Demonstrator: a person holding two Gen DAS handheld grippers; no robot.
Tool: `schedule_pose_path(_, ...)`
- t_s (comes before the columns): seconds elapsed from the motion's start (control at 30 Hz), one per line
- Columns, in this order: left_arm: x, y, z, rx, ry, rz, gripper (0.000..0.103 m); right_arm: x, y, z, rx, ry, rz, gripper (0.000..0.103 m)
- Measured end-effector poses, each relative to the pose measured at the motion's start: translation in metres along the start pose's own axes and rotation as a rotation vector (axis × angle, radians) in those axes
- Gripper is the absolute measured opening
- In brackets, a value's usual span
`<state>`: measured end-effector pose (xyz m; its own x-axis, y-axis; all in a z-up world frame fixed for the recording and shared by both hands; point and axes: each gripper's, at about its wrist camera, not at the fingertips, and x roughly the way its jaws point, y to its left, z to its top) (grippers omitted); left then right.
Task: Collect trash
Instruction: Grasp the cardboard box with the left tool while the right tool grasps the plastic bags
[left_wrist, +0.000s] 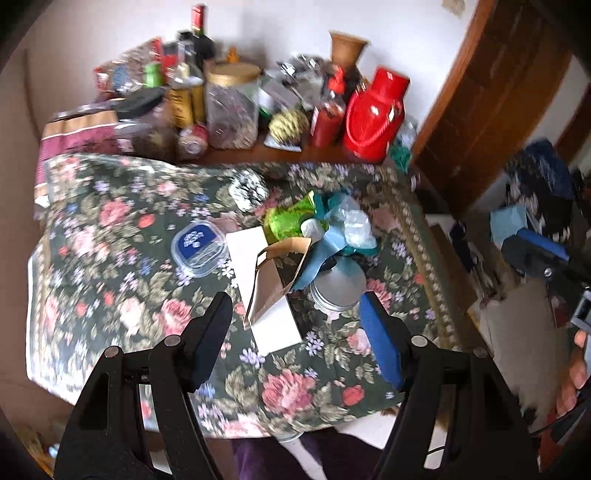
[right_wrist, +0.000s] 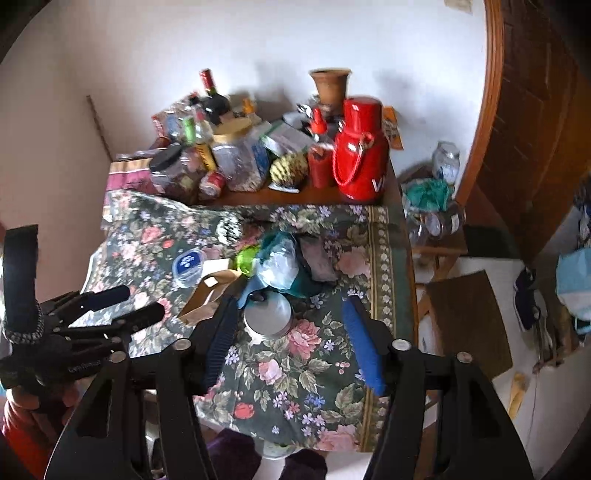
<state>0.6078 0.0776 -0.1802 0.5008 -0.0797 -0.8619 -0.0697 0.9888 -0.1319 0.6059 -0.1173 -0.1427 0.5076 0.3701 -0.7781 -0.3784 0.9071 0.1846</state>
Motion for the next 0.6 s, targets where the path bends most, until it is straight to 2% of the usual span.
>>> schedule_pose_path(0.03,0.01,0.002,0.003,0.022,0.021,-0.01,0.07,0.007,0.0,0.001,0.027,0.006,-0.01,0.076)
schedule_pose_path(0.23,0.075,0.014,0.018,0.131,0.16,-0.042,0.07,0.048,-0.002,0.008,0.155,0.067,-0.041,0.077)
schedule_pose_path(0.33,0.1,0.018,0.022,0.152,0.202,-0.06,0.07,0.069,-0.004,0.012,0.181,0.103,-0.047,0.077)
schedule_pose_path(0.6,0.138,0.026,0.026,0.162,0.234,-0.086,0.07,0.129,-0.011,0.023,0.303,0.177,0.033,0.077)
